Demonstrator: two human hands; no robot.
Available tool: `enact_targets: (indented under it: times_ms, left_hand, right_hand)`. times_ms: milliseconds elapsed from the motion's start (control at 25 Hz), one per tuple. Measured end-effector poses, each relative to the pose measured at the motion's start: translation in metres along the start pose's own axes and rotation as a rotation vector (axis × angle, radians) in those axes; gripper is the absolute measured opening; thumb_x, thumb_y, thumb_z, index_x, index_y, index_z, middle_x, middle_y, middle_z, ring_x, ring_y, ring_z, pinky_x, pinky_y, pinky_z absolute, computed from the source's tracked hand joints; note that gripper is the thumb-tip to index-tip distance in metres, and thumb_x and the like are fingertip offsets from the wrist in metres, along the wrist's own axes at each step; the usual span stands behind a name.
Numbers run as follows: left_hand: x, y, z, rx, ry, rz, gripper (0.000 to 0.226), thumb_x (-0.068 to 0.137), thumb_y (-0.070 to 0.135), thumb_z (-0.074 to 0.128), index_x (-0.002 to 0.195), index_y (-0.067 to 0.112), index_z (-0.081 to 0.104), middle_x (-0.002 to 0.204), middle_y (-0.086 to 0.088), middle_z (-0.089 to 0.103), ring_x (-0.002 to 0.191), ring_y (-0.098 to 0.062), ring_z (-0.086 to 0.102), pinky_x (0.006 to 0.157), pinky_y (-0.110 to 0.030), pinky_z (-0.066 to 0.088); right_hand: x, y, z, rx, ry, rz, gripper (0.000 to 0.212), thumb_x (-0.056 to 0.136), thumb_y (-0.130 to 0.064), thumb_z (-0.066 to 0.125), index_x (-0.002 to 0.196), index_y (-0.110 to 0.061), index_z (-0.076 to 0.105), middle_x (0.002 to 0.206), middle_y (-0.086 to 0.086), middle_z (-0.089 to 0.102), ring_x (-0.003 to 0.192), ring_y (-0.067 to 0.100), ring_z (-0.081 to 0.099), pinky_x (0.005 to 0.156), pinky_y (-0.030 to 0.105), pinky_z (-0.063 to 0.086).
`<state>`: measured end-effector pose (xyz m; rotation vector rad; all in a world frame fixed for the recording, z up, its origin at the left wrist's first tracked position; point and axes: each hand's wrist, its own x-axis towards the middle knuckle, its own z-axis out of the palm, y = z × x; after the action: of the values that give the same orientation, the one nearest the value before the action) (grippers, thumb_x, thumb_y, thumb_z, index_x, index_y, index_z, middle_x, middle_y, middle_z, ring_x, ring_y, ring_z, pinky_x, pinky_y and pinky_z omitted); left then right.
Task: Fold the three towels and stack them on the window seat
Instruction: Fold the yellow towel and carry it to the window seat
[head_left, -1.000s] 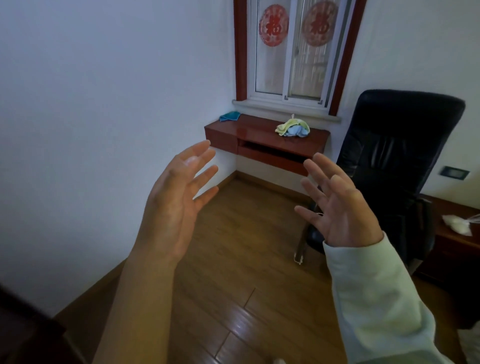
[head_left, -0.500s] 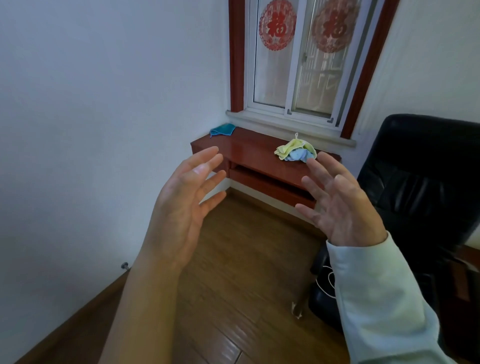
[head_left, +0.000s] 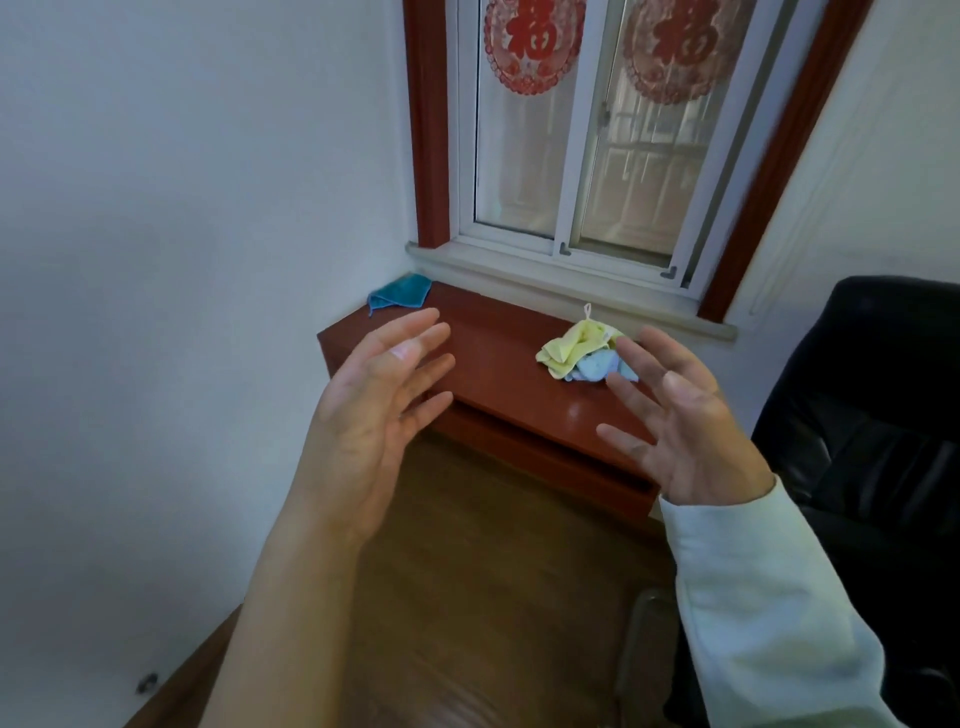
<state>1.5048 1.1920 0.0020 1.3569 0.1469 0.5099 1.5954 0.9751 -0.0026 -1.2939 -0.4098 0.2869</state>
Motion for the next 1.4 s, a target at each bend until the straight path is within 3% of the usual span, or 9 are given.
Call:
enact_targets:
  times_ms: [160, 400, 520, 640, 800, 1000, 1160, 1400]
  left_hand:
    - [0.117, -0.011, -0.014, -0.031, -0.033, 0.020, 0.038, 0.095, 0.037, 0.053, 0.131, 0.028, 0.063, 0.131, 0.007, 0.069, 0.122, -0.013, 0.066, 0.104, -0.041, 0.052]
    - [0.260, -0.060, -0.004, -0.025, -0.080, -0.055, 0.030, 0.102, 0.027, 0.051, 0.129, 0.026, 0.064, 0.130, 0.004, 0.070, 0.121, -0.015, 0.067, 0.106, -0.046, 0.051]
    - [0.333, -0.093, 0.006, -0.002, -0.080, -0.094, 0.028, 0.102, 0.024, 0.051, 0.124, 0.029, 0.066, 0.128, 0.005, 0.072, 0.119, -0.014, 0.068, 0.105, -0.045, 0.052]
    - [0.412, -0.118, 0.027, 0.013, -0.068, -0.129, 0.024, 0.100, 0.025, 0.054, 0.119, 0.031, 0.069, 0.125, 0.005, 0.073, 0.117, -0.014, 0.069, 0.104, -0.044, 0.052]
    - [0.495, -0.152, 0.064, 0.027, -0.104, -0.144, 0.023, 0.097, 0.024, 0.058, 0.114, 0.032, 0.072, 0.122, 0.003, 0.075, 0.116, -0.015, 0.070, 0.102, -0.042, 0.052]
    - [0.557, -0.209, 0.102, 0.073, -0.191, -0.266, 0.024, 0.100, 0.020, 0.058, 0.120, 0.028, 0.070, 0.121, 0.005, 0.075, 0.113, -0.011, 0.070, 0.099, -0.034, 0.054]
    - [0.587, -0.275, 0.126, 0.166, -0.245, -0.368, 0.023, 0.098, 0.018, 0.063, 0.118, 0.027, 0.071, 0.116, 0.004, 0.075, 0.108, -0.011, 0.072, 0.091, -0.028, 0.057]
    - [0.597, -0.380, 0.148, 0.470, -0.455, -0.632, 0.028, 0.094, 0.021, 0.063, 0.121, 0.028, 0.064, 0.112, 0.007, 0.071, 0.102, -0.010, 0.068, 0.074, -0.023, 0.053]
  right_hand:
    - [0.106, 0.014, 0.002, -0.027, 0.026, -0.007, 0.077, 0.033, -0.059, 0.088, 0.106, -0.050, 0.067, 0.128, -0.019, 0.062, 0.119, 0.008, 0.058, 0.091, 0.043, 0.050]
    - [0.241, 0.049, -0.024, -0.047, 0.077, -0.025, 0.085, 0.035, -0.065, 0.085, 0.115, -0.048, 0.063, 0.132, -0.017, 0.061, 0.122, 0.009, 0.058, 0.087, 0.039, 0.052]
    - [0.311, 0.074, -0.041, -0.036, 0.106, -0.008, 0.076, 0.044, -0.061, 0.085, 0.115, -0.047, 0.064, 0.131, -0.016, 0.062, 0.123, 0.011, 0.057, 0.090, 0.042, 0.052]
    - [0.382, 0.094, -0.070, -0.039, 0.158, 0.035, 0.048, 0.070, -0.041, 0.071, 0.117, -0.044, 0.062, 0.129, -0.016, 0.063, 0.124, 0.011, 0.057, 0.100, 0.048, 0.048]
    - [0.457, 0.103, -0.109, -0.052, 0.203, 0.067, 0.054, 0.056, -0.046, 0.075, 0.109, -0.048, 0.063, 0.120, -0.022, 0.066, 0.123, 0.010, 0.056, 0.093, 0.040, 0.048]
    - [0.505, 0.128, -0.146, -0.044, 0.295, 0.093, 0.062, 0.047, -0.062, 0.084, 0.105, -0.049, 0.066, 0.122, -0.017, 0.067, 0.119, 0.011, 0.057, 0.087, 0.038, 0.049]
    - [0.521, 0.159, -0.168, -0.031, 0.441, 0.144, 0.032, 0.073, -0.033, 0.066, 0.103, -0.045, 0.067, 0.115, -0.017, 0.070, 0.103, 0.003, 0.064, 0.092, 0.042, 0.048]
    - [0.523, 0.206, -0.195, -0.084, 0.594, 0.261, 0.033, 0.078, -0.030, 0.059, 0.104, -0.048, 0.066, 0.116, -0.019, 0.069, 0.103, -0.001, 0.066, 0.093, 0.040, 0.049]
